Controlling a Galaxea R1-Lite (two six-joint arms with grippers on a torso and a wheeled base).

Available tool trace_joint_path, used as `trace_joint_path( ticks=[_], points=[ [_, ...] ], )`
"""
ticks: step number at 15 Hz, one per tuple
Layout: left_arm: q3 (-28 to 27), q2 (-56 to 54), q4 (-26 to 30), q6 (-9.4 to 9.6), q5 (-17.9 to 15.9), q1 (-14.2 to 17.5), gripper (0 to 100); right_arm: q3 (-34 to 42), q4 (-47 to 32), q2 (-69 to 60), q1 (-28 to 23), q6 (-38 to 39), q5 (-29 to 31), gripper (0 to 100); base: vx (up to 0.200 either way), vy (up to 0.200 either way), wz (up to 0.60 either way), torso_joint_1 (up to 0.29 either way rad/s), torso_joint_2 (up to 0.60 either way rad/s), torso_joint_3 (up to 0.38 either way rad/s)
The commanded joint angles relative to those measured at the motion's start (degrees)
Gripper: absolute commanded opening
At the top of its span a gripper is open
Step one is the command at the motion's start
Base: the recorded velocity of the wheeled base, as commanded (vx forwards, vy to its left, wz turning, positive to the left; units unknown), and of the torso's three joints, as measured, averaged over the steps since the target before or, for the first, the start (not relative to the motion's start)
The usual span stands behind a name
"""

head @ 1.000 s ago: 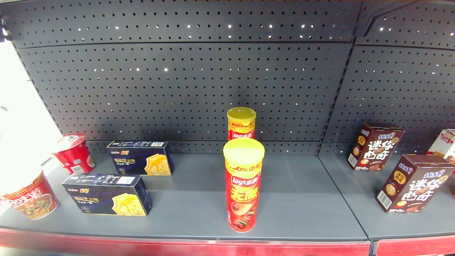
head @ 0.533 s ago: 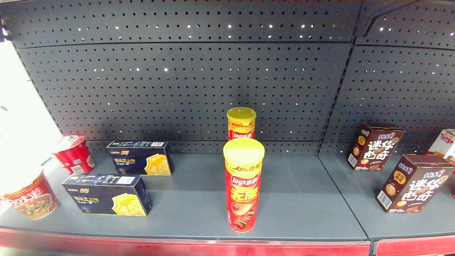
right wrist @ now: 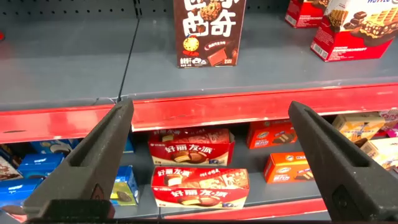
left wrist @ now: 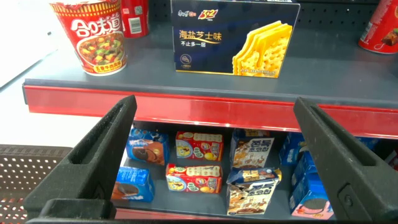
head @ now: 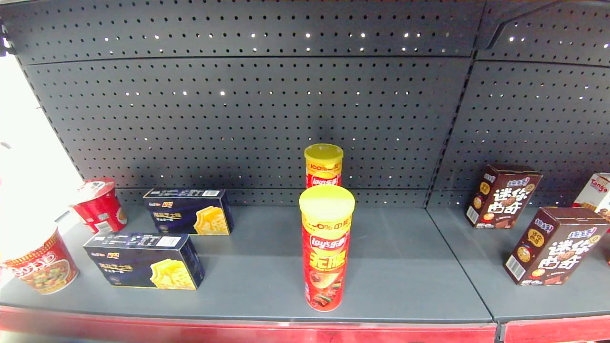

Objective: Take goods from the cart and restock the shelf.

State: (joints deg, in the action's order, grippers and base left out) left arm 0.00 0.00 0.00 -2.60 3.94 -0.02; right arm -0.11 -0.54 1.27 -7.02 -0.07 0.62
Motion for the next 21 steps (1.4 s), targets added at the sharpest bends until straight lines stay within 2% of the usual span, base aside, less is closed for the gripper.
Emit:
trace_joint_path(
  ticks=[1,14,16,21],
  points=[
    [0.00,0.00,0.00,-0.04,0.02,-0.06,100,0.02,0.01,0.23,-0.01,-0.01,-0.01,100,0.000,0.000,0.00,0.000,0.00,0.000],
    [0.00,0.00,0.00,0.40,-0.60,-0.06,100,-0.07,0.01,0.31,-0.01,-0.01,-0.01,100,0.000,0.000,0.00,0.000,0.00,0.000],
    [0.00,0.00,0.00,0.05,-0.33,0.02,100,0.02,0.01,0.31,-0.01,-0.01,-0.01,100,0.000,0.200,0.00,0.002,0.00,0.005],
    [0.00,0.00,0.00,0.05,-0.33,-0.06,100,-0.07,0.01,0.31,-0.01,-0.01,-0.01,100,0.000,0.000,0.00,0.000,0.00,0.000]
  ],
)
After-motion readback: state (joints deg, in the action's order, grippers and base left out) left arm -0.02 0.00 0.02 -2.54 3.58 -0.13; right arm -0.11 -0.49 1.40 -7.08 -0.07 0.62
